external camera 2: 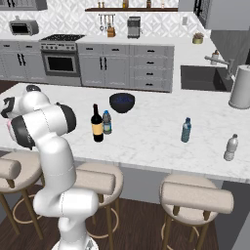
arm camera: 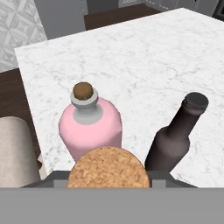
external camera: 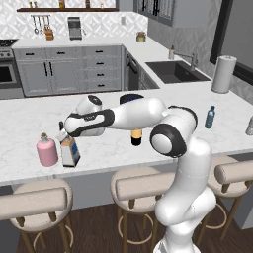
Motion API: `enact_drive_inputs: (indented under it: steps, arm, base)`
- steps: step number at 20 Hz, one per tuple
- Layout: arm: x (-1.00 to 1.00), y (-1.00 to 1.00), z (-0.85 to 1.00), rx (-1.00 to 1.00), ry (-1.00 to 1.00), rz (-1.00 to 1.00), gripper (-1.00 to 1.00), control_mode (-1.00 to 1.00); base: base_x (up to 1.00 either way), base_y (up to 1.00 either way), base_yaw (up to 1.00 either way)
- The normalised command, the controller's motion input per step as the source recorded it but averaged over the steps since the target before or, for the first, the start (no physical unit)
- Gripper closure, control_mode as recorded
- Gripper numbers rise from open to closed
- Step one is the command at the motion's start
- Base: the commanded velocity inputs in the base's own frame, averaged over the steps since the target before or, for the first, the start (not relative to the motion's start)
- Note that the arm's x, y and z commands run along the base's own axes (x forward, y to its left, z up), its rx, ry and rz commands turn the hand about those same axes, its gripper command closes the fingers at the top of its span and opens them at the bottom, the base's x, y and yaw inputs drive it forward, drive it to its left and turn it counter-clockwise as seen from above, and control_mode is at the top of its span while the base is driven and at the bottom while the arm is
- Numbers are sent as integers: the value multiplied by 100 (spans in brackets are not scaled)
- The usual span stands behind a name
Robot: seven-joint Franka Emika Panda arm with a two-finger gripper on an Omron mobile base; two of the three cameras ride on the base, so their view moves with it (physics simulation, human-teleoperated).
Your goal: Move the plastic bottles in the middle to the plastics group, and the glass bottles in the middle to the glass group.
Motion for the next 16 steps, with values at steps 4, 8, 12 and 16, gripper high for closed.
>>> enact_drive_inputs:
  steps: [4, 8, 12, 16]
  arm:
    - [0, 0, 0, 0, 0, 0, -100, -100]
    - [-4, -10, 2, 0, -1, 0, -100, -100]
    - [-3, -35, 17, 0, -2, 0, -100, -100]
    - [-16, -39, 37, 0, -1, 0, -100, -100]
  base:
    - [0, 0, 0]
    - [0, 0, 0]
    - [0, 0, 0]
    - [0, 0, 0]
